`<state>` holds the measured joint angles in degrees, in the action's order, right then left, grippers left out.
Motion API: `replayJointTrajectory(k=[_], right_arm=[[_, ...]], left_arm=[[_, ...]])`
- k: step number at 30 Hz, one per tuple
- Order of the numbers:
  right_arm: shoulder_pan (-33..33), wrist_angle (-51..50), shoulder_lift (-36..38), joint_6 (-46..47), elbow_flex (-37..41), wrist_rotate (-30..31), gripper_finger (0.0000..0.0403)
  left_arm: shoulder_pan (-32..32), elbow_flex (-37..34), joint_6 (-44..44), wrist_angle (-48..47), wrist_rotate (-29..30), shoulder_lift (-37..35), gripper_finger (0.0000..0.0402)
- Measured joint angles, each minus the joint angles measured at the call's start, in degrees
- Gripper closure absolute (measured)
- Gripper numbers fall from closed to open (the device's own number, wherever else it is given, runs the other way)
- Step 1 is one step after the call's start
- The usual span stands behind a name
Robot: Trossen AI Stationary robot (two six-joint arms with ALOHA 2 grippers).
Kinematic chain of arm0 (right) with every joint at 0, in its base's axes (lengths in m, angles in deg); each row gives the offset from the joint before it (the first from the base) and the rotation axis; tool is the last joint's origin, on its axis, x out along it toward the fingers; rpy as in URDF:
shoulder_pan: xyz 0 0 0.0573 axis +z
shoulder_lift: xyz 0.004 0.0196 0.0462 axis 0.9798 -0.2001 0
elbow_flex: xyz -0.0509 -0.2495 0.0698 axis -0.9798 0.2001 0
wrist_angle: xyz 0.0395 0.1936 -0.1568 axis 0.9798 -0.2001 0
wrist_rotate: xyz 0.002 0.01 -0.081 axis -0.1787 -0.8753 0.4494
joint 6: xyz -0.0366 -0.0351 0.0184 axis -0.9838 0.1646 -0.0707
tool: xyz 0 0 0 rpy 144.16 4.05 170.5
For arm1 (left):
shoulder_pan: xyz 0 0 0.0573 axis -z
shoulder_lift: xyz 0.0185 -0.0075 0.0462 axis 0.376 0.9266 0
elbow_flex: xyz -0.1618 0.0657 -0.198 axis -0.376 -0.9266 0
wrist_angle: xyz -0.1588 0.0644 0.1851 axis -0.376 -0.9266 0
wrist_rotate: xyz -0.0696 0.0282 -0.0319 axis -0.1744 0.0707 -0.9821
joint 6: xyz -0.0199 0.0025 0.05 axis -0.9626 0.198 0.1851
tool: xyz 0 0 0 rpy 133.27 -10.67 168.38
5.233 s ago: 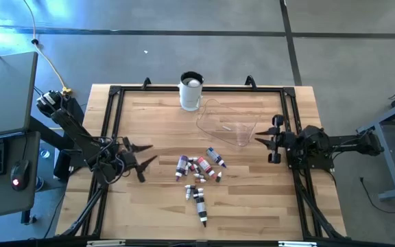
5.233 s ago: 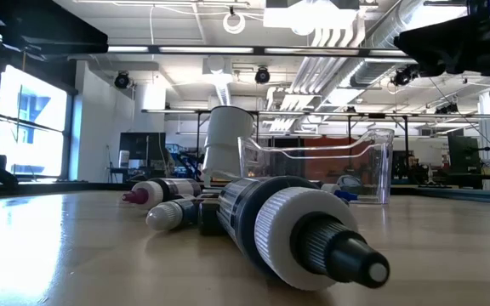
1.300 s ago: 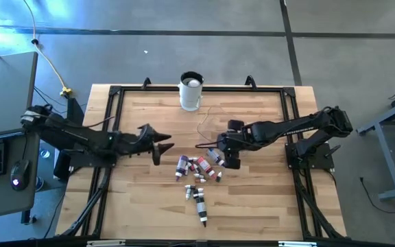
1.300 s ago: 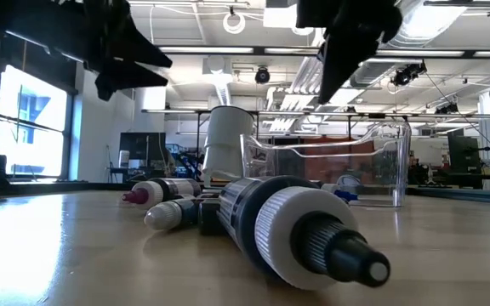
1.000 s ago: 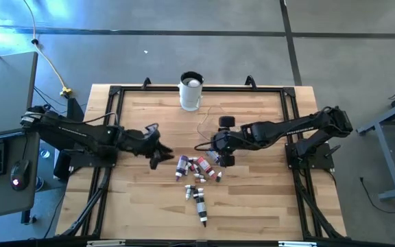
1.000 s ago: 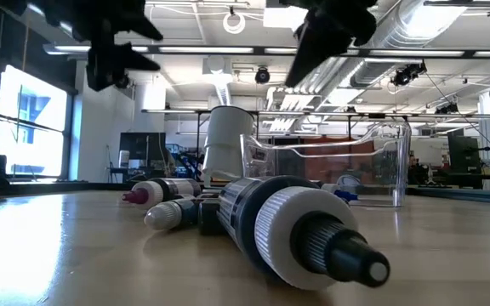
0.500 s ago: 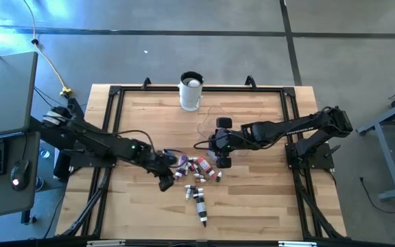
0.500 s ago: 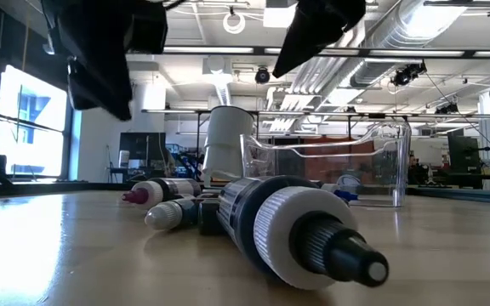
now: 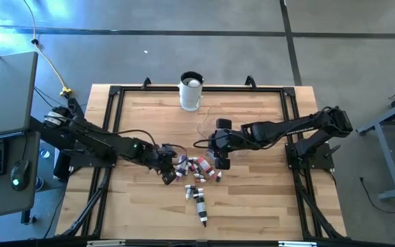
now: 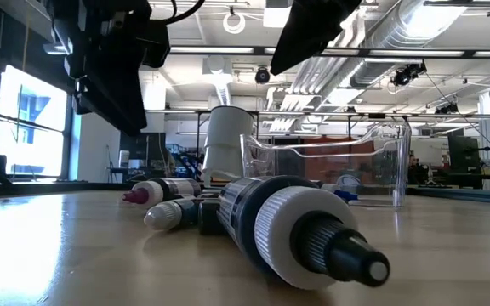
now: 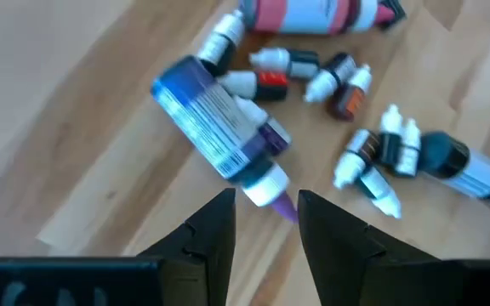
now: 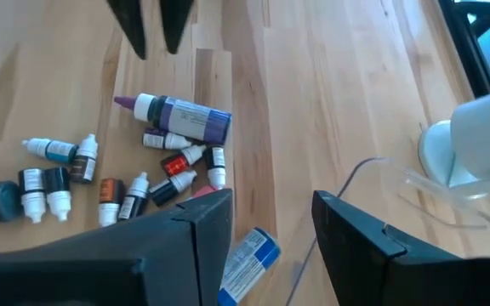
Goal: Pick & Place food coloring
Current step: Put the large purple food coloring bottle into the transparent container
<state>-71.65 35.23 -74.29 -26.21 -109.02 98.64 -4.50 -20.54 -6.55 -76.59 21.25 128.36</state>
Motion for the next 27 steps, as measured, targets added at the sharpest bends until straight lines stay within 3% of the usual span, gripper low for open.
replayJointTrajectory(k=[8,19,27], right_arm=[[0.0,0.71,0.0,-0.59,0.0,0.16,0.0245],[-0.02,1.34,0.0,-3.07,0.0,0.16,0.0245],[-0.02,1.96,0.0,-6.47,0.0,0.14,0.0245]], left_arm=[[0.04,-0.1,-0.44,-0.98,-3.35,1.59,0.0275],[0.04,-0.04,-3.24,4.89,-4.13,7.25,0.0275],[0.04,-0.17,-5.55,4.22,-4.72,9.35,0.0275]])
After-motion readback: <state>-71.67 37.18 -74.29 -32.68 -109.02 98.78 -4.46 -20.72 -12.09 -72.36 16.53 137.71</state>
